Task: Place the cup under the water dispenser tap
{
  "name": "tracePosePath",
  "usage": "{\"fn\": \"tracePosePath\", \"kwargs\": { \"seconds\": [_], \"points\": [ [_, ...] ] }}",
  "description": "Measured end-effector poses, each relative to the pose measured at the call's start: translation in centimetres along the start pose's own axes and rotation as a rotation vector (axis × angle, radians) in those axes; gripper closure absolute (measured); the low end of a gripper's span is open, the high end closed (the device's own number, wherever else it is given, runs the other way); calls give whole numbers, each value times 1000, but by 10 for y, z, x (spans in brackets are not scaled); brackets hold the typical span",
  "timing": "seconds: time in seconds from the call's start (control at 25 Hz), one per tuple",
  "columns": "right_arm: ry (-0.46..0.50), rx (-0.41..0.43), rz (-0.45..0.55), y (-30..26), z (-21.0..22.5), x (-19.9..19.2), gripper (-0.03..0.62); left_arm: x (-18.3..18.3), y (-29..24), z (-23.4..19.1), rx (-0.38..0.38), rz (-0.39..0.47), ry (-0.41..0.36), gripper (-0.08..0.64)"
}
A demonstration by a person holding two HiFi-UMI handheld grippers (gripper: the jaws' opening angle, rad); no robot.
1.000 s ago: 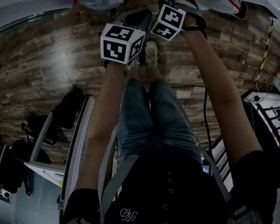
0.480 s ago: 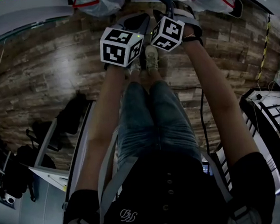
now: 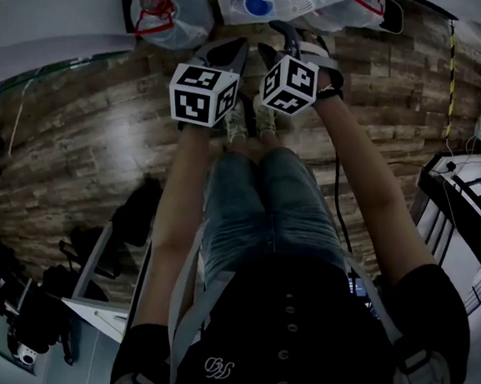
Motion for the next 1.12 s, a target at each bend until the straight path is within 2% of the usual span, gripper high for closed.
{"fn": "tracePosePath", "kwargs": {
  "seconds": [0.44,0.76,0.96,1.12],
  "points": [
    [-97,-30,64,66,4,22,390,39,31,33,-27,12,-63,563],
    [-164,-66,110,116,24,55,431,66,58,62,-59,-3,-124,563],
    [-268,-92,148,144,29,66,439,81,73,75,-56,17,-130,563],
    [-414,-81,210,165,36,73,448,92,85,84,-63,39,-139,563]
  ]
}}
Point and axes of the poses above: the fingertips, and each gripper's own axes: y backward along the fingers, z to its right, x out of its top, the point moved 9 cm from there along y, backward along the fingers, and after that the axes turned 6 degrees about z, right-handed, at the moved point
